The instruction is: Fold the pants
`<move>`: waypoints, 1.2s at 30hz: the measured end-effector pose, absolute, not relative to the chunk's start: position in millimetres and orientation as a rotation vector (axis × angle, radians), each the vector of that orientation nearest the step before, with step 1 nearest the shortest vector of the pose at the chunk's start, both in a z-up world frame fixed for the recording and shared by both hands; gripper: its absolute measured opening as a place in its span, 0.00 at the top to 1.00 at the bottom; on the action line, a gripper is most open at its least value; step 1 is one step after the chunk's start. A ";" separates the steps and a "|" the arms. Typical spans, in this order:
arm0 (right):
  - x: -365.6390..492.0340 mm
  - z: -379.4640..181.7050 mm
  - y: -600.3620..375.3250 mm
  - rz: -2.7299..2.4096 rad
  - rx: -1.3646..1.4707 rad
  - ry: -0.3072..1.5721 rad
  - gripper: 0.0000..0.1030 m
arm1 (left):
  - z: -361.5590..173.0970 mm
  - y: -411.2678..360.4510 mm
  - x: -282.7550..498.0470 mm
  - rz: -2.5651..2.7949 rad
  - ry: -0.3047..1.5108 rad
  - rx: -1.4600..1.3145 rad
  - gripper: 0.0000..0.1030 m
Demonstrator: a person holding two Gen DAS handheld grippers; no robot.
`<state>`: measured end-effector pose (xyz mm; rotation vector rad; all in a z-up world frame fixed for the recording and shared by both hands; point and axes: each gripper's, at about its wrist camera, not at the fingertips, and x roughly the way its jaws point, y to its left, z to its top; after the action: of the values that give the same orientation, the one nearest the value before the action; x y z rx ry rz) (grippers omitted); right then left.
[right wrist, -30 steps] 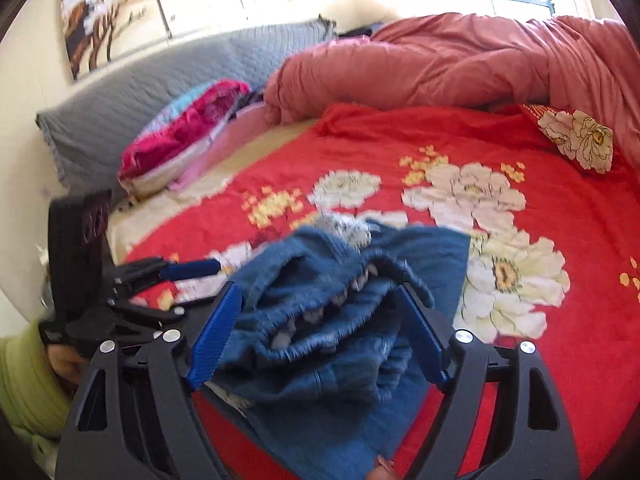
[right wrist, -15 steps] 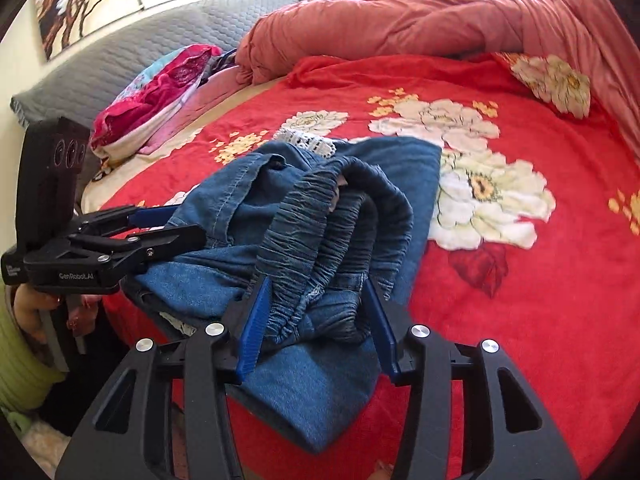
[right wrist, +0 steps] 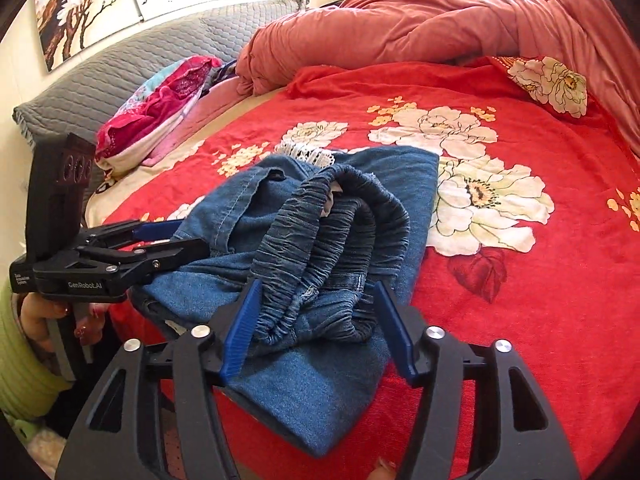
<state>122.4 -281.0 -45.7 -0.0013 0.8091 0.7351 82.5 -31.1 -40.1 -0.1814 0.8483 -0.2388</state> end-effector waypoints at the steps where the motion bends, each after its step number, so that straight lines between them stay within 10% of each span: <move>1: 122.6 -45.2 -281.9 0.731 0.006 0.807 0.40 | -39.9 -30.6 82.4 -0.239 0.847 -0.185 0.30; 17: 121.6 -28.5 -317.9 0.589 0.143 0.752 0.22 | -28.3 -4.8 77.2 -0.202 0.820 -0.288 0.23; 36: 157.2 -42.7 -313.2 0.516 0.103 0.851 0.22 | -26.7 -7.2 89.1 -0.252 0.859 -0.327 0.18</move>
<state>157.2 -313.2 -42.7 0.1034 0.8514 0.5158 89.1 -7.2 -26.7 -0.3274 0.8589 -0.2516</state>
